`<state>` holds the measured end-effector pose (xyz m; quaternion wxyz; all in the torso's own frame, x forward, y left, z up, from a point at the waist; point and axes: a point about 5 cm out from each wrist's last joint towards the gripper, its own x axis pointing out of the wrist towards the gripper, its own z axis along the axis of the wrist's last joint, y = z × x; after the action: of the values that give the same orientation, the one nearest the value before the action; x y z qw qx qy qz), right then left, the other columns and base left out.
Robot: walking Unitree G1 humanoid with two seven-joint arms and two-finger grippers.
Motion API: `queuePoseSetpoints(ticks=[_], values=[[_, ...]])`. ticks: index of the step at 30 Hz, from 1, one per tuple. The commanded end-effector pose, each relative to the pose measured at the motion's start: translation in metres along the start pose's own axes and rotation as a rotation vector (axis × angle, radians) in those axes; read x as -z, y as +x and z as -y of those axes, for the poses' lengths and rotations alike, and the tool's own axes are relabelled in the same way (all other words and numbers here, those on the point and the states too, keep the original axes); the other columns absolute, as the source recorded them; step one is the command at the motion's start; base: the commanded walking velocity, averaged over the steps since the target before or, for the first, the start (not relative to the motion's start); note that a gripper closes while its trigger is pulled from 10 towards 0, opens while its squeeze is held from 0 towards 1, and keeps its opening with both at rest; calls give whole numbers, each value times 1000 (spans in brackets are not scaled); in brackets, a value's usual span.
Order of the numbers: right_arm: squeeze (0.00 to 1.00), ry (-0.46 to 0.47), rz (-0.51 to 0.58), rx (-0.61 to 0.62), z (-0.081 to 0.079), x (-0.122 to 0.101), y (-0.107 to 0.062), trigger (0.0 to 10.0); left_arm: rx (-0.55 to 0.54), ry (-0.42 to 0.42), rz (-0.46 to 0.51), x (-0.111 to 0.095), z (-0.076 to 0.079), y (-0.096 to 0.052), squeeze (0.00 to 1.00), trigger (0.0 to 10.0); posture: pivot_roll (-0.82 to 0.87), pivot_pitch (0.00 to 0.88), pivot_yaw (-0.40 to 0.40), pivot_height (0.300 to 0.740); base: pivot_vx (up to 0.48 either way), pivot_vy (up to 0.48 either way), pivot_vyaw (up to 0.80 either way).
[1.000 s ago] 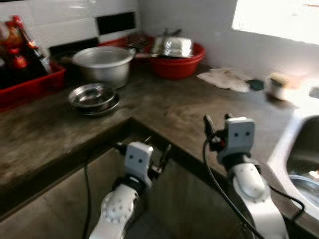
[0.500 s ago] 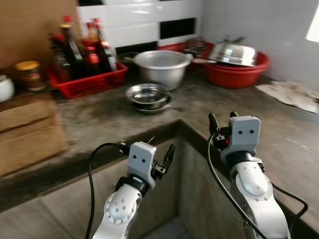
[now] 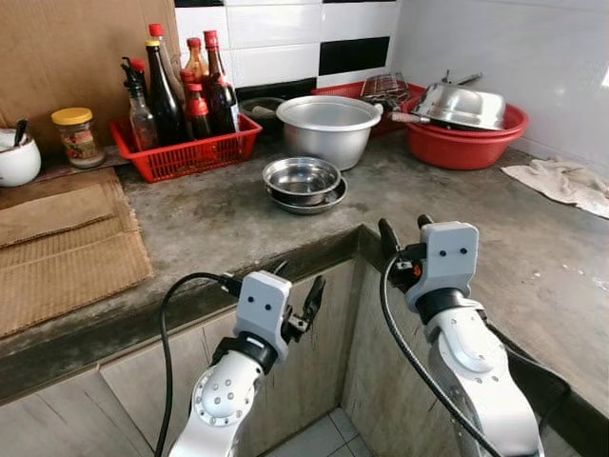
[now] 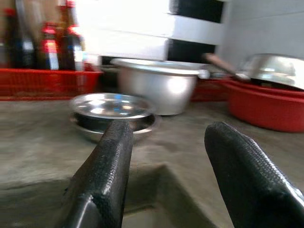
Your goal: Kitchen organization
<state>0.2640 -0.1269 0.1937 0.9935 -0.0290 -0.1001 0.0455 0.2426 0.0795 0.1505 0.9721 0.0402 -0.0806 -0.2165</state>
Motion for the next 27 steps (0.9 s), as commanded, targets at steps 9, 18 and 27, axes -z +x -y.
queuePoseSetpoints(ticks=[9,18,27], values=[[0,27,-7,-37,-4,0,4,10000,-8,27,-13,3,-4,-2,0,10000,115,0,-44,740,359,0,206],[0,24,0,-33,-1,-2,7,10000,-12,25,-15,3,-2,-1,0,10000,115,0,-45,740,368,0,0],[0,-13,9,-106,-4,-4,13,10000,-27,5,-22,4,-2,0,0,10000,112,0,-48,740,140,0,-83]])
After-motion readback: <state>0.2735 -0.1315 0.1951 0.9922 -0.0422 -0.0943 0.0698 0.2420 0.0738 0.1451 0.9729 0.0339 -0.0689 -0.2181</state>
